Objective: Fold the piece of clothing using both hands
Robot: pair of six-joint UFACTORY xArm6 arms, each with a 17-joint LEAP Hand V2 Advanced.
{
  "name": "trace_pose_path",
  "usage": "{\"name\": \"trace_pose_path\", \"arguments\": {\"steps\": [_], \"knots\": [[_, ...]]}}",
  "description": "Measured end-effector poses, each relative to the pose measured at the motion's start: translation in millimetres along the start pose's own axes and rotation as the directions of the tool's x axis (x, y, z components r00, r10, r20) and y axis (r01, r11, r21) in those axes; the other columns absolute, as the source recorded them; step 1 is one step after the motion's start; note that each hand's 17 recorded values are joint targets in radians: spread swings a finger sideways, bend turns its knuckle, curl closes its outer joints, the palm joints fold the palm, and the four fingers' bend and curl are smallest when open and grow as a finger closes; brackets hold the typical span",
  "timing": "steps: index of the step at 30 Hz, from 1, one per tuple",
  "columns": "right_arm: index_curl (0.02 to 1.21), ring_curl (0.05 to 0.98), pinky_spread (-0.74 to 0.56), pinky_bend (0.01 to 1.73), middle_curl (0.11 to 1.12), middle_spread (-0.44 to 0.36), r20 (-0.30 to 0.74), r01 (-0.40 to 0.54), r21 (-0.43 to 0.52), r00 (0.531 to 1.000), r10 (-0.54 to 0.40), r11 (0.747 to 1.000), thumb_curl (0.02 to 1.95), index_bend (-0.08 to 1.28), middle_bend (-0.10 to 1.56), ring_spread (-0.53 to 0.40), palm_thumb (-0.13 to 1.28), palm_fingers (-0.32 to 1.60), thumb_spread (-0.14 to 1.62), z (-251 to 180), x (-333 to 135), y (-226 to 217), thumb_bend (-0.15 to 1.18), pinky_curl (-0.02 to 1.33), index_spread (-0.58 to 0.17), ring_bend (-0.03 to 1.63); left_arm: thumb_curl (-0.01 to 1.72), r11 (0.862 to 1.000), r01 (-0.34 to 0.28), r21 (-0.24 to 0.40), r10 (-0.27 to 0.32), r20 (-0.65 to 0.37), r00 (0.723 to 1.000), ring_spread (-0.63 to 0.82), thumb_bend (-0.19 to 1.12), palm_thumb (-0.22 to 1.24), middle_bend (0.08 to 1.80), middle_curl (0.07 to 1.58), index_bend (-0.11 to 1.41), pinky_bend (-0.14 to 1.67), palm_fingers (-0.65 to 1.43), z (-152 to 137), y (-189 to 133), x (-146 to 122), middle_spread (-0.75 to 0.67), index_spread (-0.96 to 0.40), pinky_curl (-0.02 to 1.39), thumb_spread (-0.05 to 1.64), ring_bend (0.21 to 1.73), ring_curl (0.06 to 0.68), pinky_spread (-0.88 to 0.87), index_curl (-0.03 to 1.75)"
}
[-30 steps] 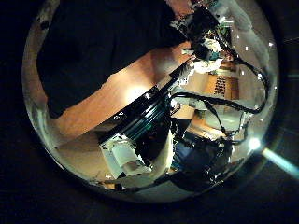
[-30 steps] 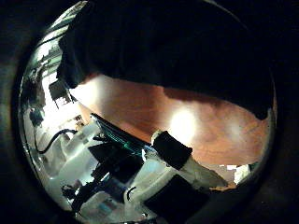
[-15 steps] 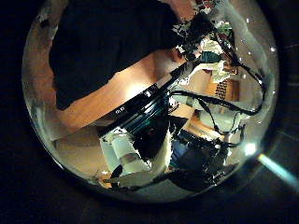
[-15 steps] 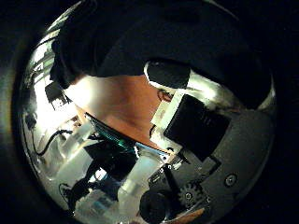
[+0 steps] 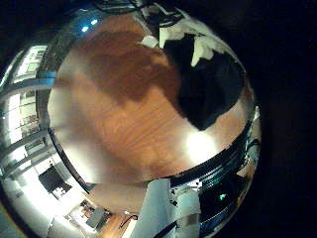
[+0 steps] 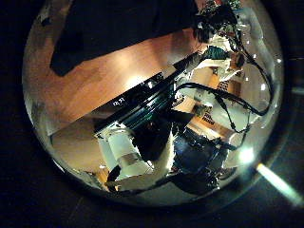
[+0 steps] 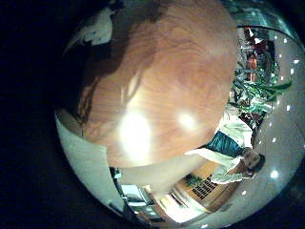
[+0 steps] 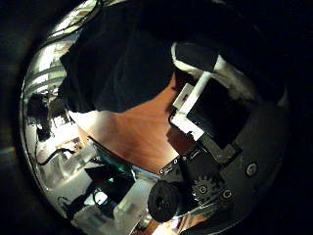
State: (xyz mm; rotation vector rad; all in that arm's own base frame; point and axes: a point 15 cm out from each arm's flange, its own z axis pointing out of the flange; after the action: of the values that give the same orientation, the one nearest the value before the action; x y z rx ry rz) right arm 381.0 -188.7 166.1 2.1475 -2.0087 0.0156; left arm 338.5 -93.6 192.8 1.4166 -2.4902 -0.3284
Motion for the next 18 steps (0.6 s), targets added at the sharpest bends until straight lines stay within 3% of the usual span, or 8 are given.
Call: {"name": "trace_pose_path", "arguments": {"steps": [11,18], "knots": [[0.87,0.689,-0.18,1.33,0.83,-0.152,-0.046,0.009,0.119,0.999,-0.004,0.993,0.57,1.06,1.29,-0.211,0.99,1.06,1.22,-55.9,1.5,-4.9,-0.01,0.8,-0.308,1.42,0.27,0.998,0.002,-0.059,-0.003,-0.02,1.0,0.32,-0.02,0.09,0.18,0.31,0.18,0.36,0.12,35.2,-9.3,0.3,0.23,-0.02,0.36,1.08,0.65,0.22,0.39,0.37],[0.9,0.7,-0.17,1.31,0.83,-0.146,-0.071,0.051,0.25,0.997,-0.034,0.967,0.58,1.06,1.3,-0.21,0.98,1.06,1.23,-118.4,-25.8,-13.0,-0.01,0.85,-0.3,1.42,0.27,0.998,0.028,-0.061,-0.03,-0.033,0.999,0.33,-0.02,0.08,0.18,0.31,0.17,0.37,0.12,41.7,-7.5,-16.6,0.24,-0.02,0.35,1.09,0.65,0.221,0.39,0.36]]}}
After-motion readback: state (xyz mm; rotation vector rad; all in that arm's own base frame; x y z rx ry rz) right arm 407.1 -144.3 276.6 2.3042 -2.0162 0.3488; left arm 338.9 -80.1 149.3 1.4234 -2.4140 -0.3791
